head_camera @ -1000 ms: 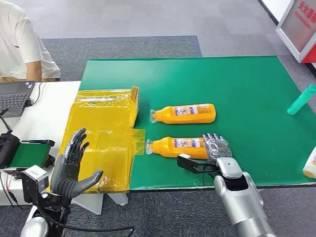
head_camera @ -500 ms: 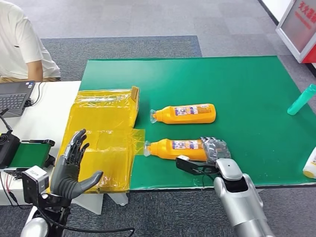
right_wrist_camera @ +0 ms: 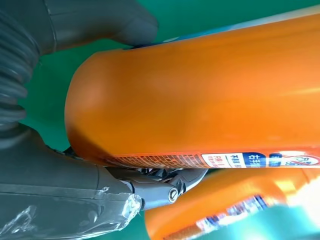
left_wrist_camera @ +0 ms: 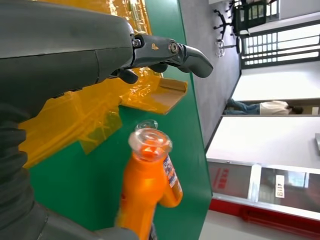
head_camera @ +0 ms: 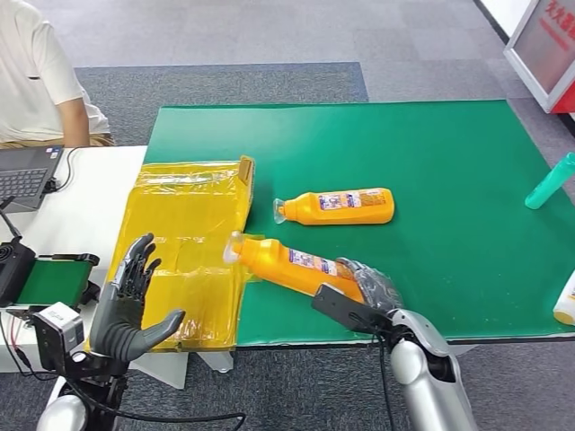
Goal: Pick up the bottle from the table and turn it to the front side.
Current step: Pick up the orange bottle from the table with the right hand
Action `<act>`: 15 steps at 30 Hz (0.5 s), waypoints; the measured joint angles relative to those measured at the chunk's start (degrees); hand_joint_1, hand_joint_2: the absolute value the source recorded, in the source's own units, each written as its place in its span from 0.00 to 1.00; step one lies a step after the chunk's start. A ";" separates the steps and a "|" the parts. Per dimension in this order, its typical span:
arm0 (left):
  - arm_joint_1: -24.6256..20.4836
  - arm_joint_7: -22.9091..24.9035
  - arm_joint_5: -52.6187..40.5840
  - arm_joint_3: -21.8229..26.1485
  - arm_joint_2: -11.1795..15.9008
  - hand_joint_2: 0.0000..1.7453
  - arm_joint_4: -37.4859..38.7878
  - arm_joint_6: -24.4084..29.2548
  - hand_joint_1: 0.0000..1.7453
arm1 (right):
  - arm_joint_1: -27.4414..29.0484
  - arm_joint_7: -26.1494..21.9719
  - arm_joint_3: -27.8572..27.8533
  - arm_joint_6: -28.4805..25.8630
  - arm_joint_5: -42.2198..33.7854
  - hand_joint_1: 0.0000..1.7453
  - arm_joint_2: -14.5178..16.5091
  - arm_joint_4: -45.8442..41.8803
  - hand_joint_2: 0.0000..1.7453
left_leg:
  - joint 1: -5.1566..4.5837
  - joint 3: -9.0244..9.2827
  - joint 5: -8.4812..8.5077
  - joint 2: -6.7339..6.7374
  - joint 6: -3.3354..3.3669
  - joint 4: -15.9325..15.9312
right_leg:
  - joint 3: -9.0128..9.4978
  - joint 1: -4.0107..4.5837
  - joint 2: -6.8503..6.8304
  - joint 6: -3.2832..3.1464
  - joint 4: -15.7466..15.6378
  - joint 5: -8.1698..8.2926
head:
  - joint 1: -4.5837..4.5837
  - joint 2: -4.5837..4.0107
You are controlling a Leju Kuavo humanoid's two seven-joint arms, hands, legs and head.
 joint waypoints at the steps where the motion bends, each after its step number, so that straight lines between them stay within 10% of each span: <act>1: 0.02 0.00 -0.02 -0.09 0.00 1.00 0.00 0.10 0.00 | 0.79 0.03 -0.17 0.02 -1.47 1.00 0.08 -1.37 1.00 | 0.00 -0.01 0.00 0.00 0.00 0.00 | -0.01 0.00 0.00 0.01 0.00 0.00 | 0.01 0.00; 15: 0.26 0.04 -0.49 -4.13 0.74 1.00 0.00 2.92 0.00 | 9.11 -0.01 -2.99 0.92 -16.86 1.00 0.30 -11.37 1.00 | 0.00 -0.07 -0.04 0.00 -0.02 0.00 | -0.07 0.00 0.01 0.00 0.00 -0.03 | 0.00 0.00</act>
